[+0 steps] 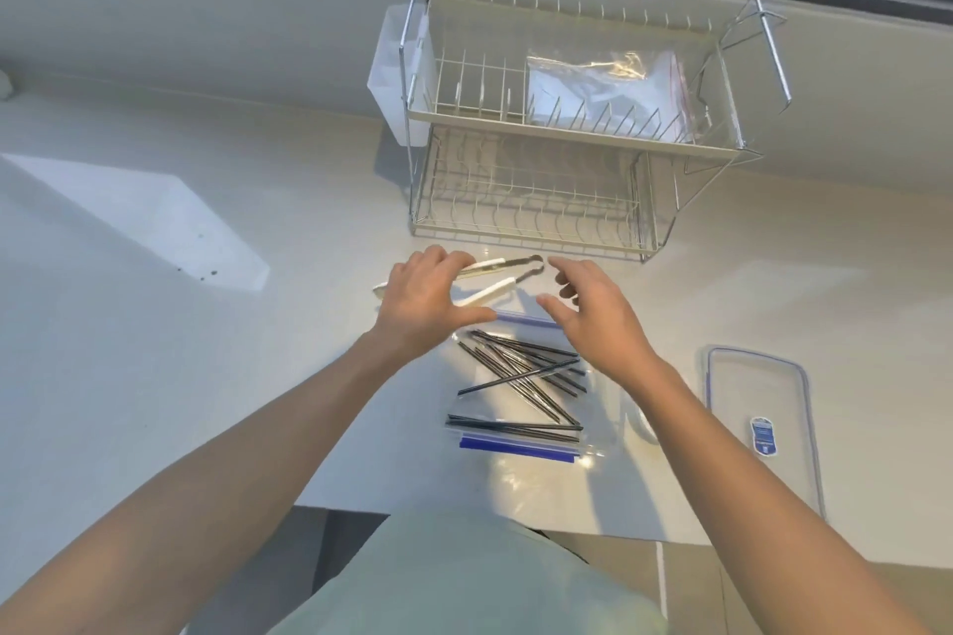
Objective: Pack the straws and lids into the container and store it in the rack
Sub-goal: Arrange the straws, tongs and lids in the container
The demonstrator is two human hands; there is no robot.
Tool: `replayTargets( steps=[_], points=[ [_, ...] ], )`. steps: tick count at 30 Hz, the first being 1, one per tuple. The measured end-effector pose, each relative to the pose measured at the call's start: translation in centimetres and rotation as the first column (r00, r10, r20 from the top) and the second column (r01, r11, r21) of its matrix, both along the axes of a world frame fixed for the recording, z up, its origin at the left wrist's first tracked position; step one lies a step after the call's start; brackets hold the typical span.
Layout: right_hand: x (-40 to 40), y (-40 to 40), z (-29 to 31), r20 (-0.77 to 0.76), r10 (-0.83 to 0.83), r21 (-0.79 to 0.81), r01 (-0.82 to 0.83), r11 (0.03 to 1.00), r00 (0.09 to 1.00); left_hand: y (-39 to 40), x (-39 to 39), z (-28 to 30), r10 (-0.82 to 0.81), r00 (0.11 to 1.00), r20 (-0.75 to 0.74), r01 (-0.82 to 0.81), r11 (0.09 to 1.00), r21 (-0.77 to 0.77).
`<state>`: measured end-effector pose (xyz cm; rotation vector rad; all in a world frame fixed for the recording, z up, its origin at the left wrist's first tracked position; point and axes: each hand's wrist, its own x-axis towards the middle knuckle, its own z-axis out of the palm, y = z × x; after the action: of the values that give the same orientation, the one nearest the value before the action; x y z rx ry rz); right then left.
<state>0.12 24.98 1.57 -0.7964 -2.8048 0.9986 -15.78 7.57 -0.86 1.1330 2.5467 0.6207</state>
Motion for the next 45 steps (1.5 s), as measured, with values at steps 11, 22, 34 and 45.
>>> replayTargets(
  steps=[11, 22, 34, 45],
  points=[
    [-8.9, -10.7, -5.8, 0.179, 0.444, 0.322, -0.478, 0.817, 0.878, -11.5, -2.0, -7.7, 0.32, 0.947, -0.04, -0.32, 0.917, -0.238],
    [-16.0, -15.3, -10.4, 0.694, 0.4, 0.266, -0.73, 0.63, 0.599, -13.6, -2.5, -12.0, 0.25, 0.968, -0.016, -0.241, 0.914, -0.326],
    [-8.6, -8.6, -5.5, -0.177, 0.121, 0.287, -0.067, 0.956, 0.977, -6.7, -2.0, -6.9, 0.092, 0.995, -0.046, -0.079, 0.97, 0.23],
    [4.5, -2.3, -8.2, 0.498, 0.177, 0.034, -0.223, 0.974, 0.849, 2.5, 6.5, -7.6, -0.648, 0.76, 0.046, 0.624, 0.709, -0.328]
  ],
)
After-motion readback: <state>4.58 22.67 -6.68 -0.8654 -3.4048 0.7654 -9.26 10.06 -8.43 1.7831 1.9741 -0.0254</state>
